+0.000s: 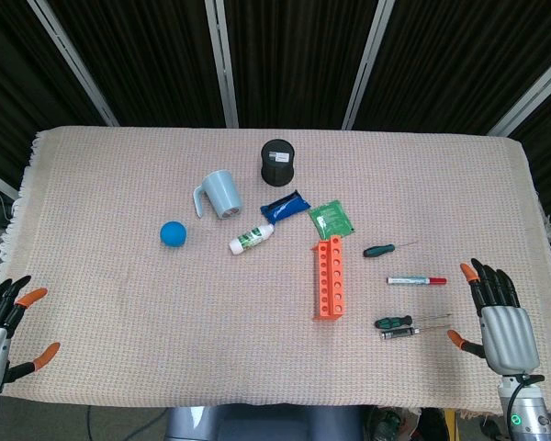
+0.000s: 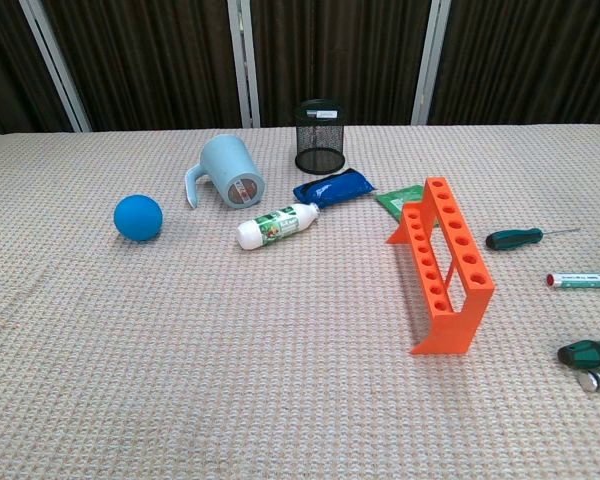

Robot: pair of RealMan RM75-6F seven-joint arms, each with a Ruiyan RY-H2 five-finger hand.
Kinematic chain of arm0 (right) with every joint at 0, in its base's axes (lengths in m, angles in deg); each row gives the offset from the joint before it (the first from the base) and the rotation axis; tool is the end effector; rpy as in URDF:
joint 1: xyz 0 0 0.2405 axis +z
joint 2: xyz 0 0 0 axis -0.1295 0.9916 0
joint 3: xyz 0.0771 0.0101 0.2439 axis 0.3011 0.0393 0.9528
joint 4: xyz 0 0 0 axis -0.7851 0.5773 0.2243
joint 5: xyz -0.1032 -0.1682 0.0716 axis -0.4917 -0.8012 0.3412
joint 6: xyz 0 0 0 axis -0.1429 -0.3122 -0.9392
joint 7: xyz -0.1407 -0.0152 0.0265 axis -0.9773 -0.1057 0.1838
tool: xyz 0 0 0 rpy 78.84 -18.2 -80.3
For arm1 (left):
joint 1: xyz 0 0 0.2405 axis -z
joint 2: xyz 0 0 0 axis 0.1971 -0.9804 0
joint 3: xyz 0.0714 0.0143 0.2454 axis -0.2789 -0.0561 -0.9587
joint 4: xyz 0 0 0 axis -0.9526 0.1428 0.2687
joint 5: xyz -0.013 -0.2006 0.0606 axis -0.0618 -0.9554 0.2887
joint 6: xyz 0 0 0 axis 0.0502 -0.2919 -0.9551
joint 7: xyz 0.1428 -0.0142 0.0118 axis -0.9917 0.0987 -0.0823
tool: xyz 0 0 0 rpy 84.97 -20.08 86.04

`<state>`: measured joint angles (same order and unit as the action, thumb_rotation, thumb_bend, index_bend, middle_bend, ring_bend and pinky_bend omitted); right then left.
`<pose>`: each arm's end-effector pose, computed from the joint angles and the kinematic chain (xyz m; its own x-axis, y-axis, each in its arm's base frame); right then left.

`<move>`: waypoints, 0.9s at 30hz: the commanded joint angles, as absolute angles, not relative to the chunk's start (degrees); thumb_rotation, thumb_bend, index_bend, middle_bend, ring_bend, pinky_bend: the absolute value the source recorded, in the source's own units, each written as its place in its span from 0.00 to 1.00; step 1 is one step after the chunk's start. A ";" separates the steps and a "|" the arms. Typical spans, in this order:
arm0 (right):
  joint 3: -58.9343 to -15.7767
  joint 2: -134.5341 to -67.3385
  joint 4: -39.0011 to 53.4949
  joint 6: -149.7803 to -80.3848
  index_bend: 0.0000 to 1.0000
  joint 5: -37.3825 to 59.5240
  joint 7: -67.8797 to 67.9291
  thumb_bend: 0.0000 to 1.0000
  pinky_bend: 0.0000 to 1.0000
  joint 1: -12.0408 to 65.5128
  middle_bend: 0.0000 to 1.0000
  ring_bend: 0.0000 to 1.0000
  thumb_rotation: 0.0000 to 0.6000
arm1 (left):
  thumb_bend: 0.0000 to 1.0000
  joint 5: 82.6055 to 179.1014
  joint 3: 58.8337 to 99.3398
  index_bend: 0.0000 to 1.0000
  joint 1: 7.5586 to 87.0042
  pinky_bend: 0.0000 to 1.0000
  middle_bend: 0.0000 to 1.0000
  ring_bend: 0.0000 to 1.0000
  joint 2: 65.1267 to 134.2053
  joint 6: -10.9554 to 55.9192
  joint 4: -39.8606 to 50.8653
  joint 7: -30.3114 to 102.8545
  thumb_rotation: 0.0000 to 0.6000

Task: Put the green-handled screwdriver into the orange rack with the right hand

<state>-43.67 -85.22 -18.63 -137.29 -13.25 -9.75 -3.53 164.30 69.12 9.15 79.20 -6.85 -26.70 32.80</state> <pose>-0.2747 -0.1772 0.1349 0.3480 0.0193 0.9373 -0.9370 -0.0254 0.3484 -0.2669 0.1271 0.1556 0.2797 -0.0270 0.9597 0.9593 -0.0322 -0.2805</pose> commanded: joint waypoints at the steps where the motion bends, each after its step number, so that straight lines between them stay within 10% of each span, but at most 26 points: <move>1: -43.58 -85.47 -18.58 -136.73 0.06 -12.68 -10.09 0.00 0.00 -3.30 0.00 0.00 1.00 | 0.17 164.14 69.36 0.21 9.45 0.00 0.06 0.00 79.31 -6.46 -26.66 32.79 1.00; 27: -42.83 -86.84 -18.86 -136.78 0.15 -9.83 -12.13 0.00 0.00 -3.41 0.05 0.00 1.00 | 0.17 163.83 70.91 0.21 13.00 0.00 0.07 0.00 81.00 -2.11 -27.87 32.31 1.00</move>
<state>-42.87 -86.77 -18.82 -136.72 -9.85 -12.02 -3.41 163.87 70.85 12.93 80.96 -2.17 -27.92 32.25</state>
